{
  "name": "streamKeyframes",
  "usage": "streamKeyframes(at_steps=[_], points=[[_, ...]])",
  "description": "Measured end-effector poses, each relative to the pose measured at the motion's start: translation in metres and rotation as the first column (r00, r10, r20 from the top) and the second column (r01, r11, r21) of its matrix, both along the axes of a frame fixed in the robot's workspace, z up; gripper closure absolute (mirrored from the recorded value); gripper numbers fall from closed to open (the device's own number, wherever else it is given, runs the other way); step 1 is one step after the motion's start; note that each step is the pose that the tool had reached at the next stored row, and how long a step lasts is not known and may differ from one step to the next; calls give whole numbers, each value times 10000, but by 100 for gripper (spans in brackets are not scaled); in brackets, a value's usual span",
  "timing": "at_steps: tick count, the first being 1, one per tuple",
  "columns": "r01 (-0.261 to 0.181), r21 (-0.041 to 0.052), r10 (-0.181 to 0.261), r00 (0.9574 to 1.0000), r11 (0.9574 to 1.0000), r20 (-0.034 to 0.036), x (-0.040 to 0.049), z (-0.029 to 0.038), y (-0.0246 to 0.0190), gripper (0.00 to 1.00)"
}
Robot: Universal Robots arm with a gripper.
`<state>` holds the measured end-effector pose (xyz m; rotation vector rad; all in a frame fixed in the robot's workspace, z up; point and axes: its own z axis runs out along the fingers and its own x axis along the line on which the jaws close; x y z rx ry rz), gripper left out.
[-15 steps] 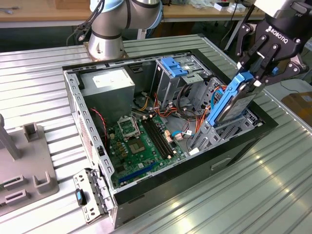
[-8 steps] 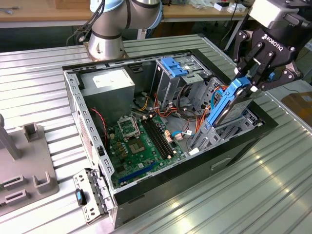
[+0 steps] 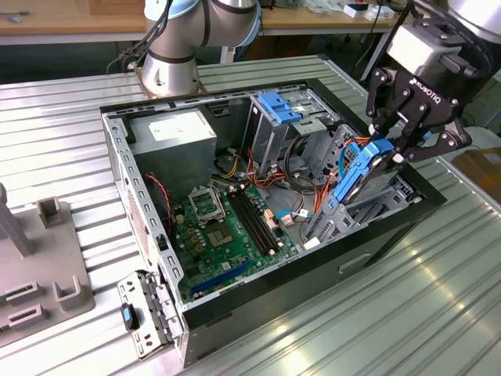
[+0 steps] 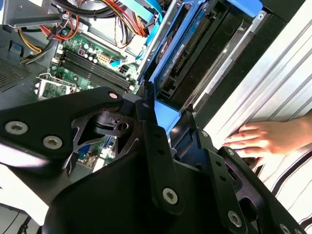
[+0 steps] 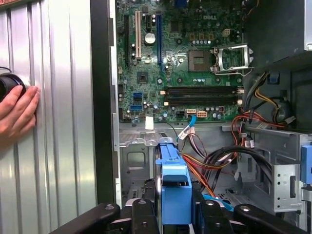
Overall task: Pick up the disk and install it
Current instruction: 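Insert the disk into the insertion slot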
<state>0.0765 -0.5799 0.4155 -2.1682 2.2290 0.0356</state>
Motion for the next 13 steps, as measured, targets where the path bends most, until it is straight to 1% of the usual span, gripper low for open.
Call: streamKeyframes(at_steps=[3, 4, 6, 8, 9, 10, 13], points=[[0, 0, 0, 10000, 10000, 0, 0, -74, -14, 63], [-1, 0, 1, 10000, 10000, 0, 0, -116, -22, 63], [-1, 0, 1, 10000, 10000, 0, 0, -160, -31, 63], [-1, -1, 1, 10000, 10000, 0, 0, -238, -45, 63], [-1, 1, 1, 10000, 10000, 0, 0, -241, -45, 50], [0, 0, 0, 10000, 10000, 0, 0, -242, -45, 44], [0, 1, 0, 10000, 10000, 0, 66, -244, -45, 44]])
